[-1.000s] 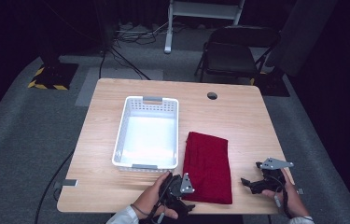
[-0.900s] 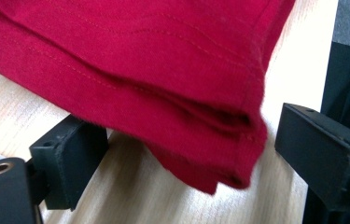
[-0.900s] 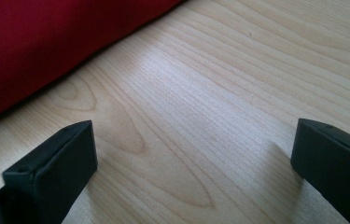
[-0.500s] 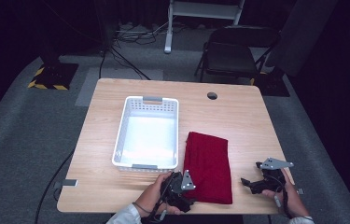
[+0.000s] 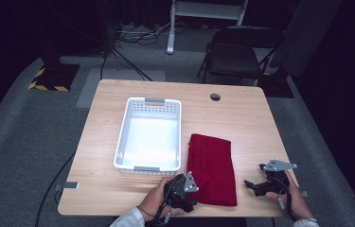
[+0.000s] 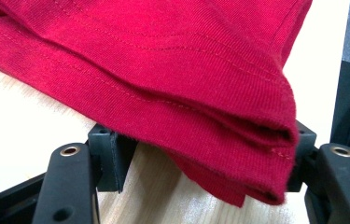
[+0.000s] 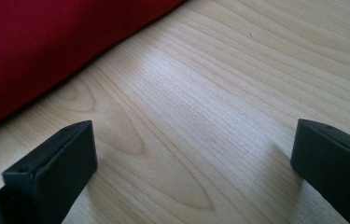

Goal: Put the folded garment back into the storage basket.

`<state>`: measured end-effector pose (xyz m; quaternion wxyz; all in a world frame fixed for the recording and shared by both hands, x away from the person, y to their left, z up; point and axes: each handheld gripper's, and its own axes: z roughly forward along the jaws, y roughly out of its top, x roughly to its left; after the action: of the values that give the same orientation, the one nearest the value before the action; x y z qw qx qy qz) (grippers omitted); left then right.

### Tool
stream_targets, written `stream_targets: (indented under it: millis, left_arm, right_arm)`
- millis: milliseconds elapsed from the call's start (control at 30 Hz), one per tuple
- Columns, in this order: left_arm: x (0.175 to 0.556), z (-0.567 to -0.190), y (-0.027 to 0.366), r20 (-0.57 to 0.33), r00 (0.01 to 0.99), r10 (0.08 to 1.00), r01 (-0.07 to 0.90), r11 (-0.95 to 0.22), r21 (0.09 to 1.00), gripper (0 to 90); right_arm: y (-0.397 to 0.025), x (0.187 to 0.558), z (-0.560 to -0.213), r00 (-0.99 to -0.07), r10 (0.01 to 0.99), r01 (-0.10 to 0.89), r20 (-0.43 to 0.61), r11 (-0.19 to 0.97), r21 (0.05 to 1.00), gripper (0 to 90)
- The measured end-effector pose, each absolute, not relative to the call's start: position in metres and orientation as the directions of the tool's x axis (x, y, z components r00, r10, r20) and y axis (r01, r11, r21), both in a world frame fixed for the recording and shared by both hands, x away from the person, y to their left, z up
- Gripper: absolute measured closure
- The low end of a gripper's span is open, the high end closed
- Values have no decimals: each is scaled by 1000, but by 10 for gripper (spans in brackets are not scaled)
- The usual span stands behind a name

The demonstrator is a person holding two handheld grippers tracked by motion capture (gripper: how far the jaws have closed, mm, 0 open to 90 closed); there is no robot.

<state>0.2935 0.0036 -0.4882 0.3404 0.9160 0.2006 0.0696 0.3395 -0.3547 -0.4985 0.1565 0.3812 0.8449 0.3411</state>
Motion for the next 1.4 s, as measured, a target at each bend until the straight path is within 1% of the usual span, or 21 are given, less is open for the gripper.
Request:
stream_targets:
  millis: [133,333,633,1400]
  left_arm:
    - [293,-489,4,-9,910,415,319,-683,657,360]
    - [293,-489,3,-10,910,415,319,-683,657,361]
    - [293,-489,4,-9,911,413,315,-680,663,361]
    - [292,-490,4,-10,909,416,315,-673,669,361]
  right_arm:
    - [-355,340,-497,-657,754,539,-15,483,690,3]
    - [-354,340,-495,-653,756,532,-41,496,686,26]
    - [-351,340,-487,-649,759,510,-54,487,709,33]
    - [-328,341,-472,-688,721,455,-85,518,724,33]
